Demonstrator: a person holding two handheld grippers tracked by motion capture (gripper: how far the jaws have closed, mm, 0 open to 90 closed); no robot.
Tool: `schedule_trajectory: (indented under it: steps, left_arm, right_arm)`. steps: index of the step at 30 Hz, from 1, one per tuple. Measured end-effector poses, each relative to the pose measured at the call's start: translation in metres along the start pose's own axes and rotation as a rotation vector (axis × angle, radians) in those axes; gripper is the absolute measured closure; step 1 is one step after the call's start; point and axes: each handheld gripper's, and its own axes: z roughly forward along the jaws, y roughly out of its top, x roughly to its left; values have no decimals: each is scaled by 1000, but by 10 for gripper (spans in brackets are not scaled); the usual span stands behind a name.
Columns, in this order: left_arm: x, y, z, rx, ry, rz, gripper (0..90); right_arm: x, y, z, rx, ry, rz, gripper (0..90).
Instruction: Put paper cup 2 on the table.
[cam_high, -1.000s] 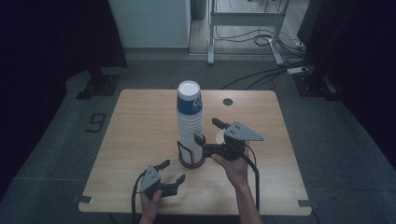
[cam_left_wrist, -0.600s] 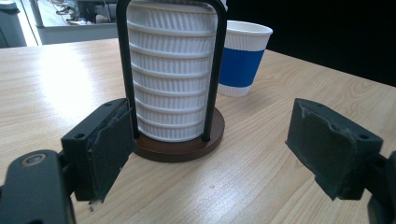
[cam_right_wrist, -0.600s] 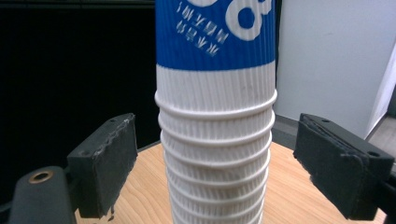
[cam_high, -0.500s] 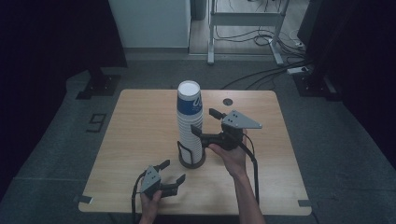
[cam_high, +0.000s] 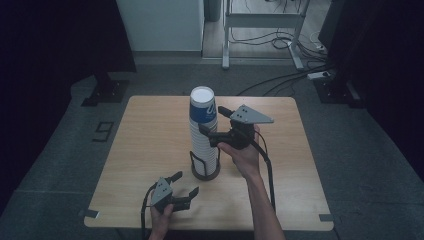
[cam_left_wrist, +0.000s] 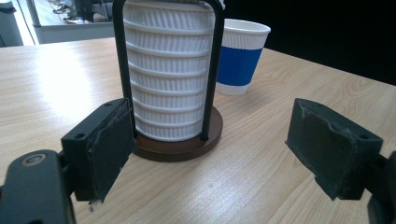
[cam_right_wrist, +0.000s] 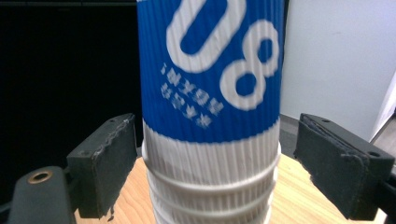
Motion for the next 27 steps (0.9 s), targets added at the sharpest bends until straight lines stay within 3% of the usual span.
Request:
schedule_trajectory:
  steps: [17, 27]
  left_arm:
    - [0, 0, -1, -5, -5, -2, 142]
    - [0, -1, -1, -9, -5, -6, 142]
  right_arm:
    - [1, 10, 28, 0, 10, -18, 142]
    - [1, 10, 32, 9, 0, -28, 175]
